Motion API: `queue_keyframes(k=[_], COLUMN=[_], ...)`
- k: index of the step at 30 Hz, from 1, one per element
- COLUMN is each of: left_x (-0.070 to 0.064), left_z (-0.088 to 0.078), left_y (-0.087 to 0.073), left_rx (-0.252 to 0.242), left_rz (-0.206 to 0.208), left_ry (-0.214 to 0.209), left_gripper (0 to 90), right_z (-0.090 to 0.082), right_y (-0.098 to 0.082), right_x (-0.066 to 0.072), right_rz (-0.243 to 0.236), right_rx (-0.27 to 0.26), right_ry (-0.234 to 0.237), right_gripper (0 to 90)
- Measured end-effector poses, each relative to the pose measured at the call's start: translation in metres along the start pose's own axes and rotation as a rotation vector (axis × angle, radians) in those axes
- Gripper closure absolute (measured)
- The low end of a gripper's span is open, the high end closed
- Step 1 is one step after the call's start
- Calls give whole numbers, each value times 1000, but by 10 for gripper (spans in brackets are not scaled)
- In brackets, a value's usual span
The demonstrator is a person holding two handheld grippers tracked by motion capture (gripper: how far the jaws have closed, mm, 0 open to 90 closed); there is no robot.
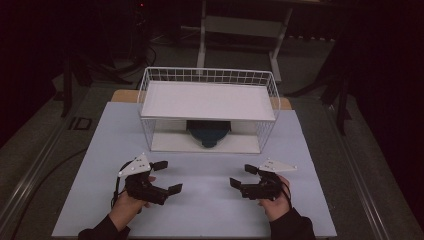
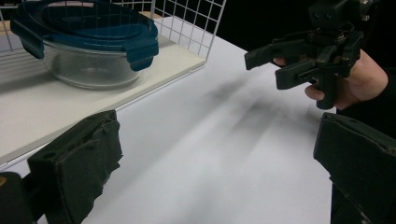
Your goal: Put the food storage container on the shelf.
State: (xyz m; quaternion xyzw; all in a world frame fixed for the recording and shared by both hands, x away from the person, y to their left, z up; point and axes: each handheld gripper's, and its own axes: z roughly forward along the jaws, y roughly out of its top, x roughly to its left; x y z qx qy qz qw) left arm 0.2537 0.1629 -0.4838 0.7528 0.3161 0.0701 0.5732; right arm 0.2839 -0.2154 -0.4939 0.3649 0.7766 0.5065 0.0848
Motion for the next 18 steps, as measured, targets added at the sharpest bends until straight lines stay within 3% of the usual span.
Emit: queue_keyframes(k=[6, 9, 18], left_x=[0, -1, -2], left_z=[0, 0, 2], left_y=[-1, -2, -3], left_rx=[2, 4, 9], left_rz=[9, 13, 21], left_ry=[2, 2, -2], left_gripper=[9, 9, 9], right_z=[-10, -12, -11], right_y=[-14, -17, -17], right_x=[-7, -11, -13], right_rz=[-4, -2, 2], right_rx=[22, 27, 25], right_ry=[-21, -38, -34], right_gripper=[167, 168, 168])
